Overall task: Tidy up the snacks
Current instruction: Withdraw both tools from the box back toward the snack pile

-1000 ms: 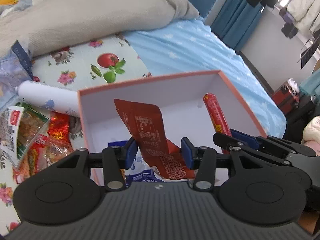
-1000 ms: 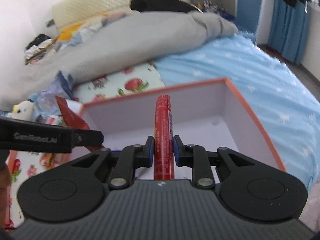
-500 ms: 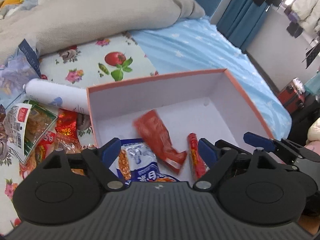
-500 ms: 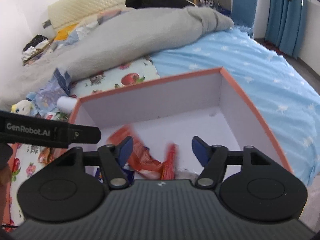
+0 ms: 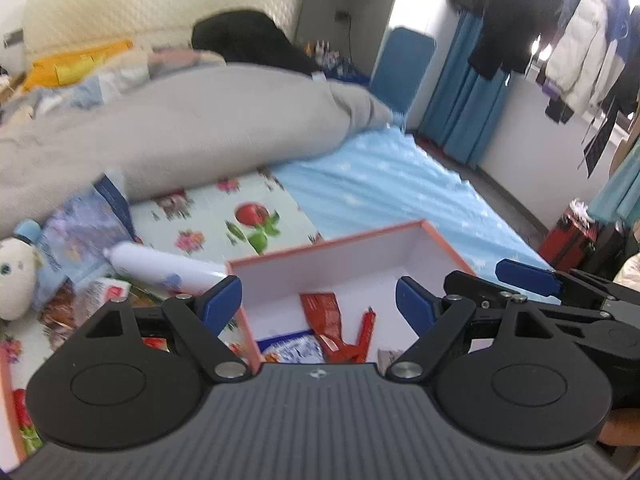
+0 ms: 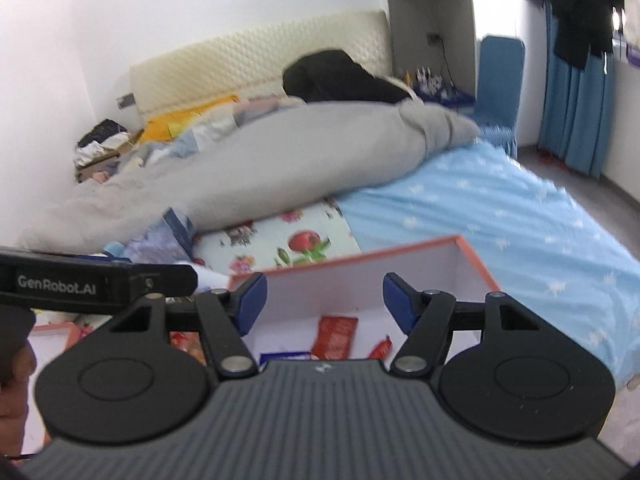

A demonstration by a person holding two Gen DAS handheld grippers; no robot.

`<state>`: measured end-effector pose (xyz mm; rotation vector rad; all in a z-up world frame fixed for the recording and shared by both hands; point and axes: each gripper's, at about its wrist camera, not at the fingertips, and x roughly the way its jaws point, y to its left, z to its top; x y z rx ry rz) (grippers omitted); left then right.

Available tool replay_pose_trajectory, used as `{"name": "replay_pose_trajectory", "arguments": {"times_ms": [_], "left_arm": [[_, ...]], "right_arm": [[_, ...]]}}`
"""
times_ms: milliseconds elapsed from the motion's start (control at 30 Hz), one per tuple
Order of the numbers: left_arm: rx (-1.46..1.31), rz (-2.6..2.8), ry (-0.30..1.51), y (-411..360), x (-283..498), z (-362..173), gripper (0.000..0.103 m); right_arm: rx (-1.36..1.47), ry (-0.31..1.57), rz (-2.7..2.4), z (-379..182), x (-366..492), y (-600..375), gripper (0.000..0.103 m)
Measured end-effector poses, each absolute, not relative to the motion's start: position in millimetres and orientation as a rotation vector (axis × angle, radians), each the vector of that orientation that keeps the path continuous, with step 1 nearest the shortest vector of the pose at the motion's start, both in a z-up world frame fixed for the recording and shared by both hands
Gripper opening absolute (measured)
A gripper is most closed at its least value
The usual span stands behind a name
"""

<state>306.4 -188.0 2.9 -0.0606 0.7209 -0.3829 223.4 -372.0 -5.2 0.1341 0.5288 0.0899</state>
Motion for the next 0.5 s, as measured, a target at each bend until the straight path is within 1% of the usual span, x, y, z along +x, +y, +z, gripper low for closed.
{"name": "replay_pose_trajectory", "arguments": {"times_ms": [300,500], "left_arm": [[-0.083,-0.345,0.61,-134,252,36,0.087],[-0.095,-0.289,0.583,-99,219,27,0.087]], "right_arm": [[0.161,0.438,0.134,23,188,-347,0.067],[0.156,0.422,0.153,19,169,-326,0.067]]}}
